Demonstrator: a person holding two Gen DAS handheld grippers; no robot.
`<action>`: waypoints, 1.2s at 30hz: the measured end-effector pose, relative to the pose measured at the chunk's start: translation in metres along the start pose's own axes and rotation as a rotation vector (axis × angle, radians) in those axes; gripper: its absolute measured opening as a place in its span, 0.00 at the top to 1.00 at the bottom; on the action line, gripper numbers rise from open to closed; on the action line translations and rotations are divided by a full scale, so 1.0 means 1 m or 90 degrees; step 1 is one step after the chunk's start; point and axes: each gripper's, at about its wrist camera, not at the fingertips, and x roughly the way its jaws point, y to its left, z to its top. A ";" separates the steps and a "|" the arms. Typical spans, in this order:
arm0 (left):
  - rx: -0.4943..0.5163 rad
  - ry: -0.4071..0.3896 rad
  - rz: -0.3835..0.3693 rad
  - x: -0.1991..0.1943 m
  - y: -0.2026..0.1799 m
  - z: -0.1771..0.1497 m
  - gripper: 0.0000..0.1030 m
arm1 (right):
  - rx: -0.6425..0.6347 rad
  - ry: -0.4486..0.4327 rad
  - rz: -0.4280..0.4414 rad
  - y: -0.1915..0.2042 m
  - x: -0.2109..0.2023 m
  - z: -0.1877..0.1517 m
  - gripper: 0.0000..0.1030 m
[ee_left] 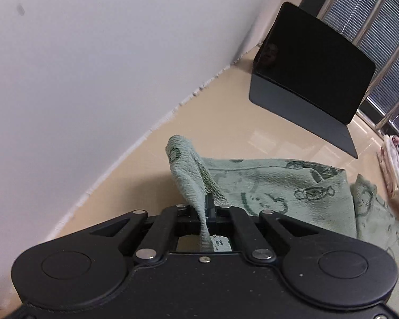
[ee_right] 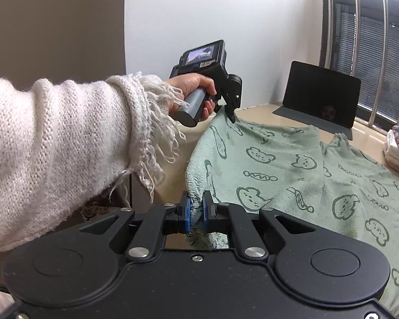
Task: Fold clothes
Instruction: 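Grasp the garment edge with the left gripper beside the right gripper, then lift the edge with both grippers and fold it over onto the garment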
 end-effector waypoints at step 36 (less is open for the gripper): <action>0.180 -0.094 -0.006 -0.092 -0.233 0.014 0.99 | 0.367 -0.194 0.076 -0.095 -0.093 -0.058 0.92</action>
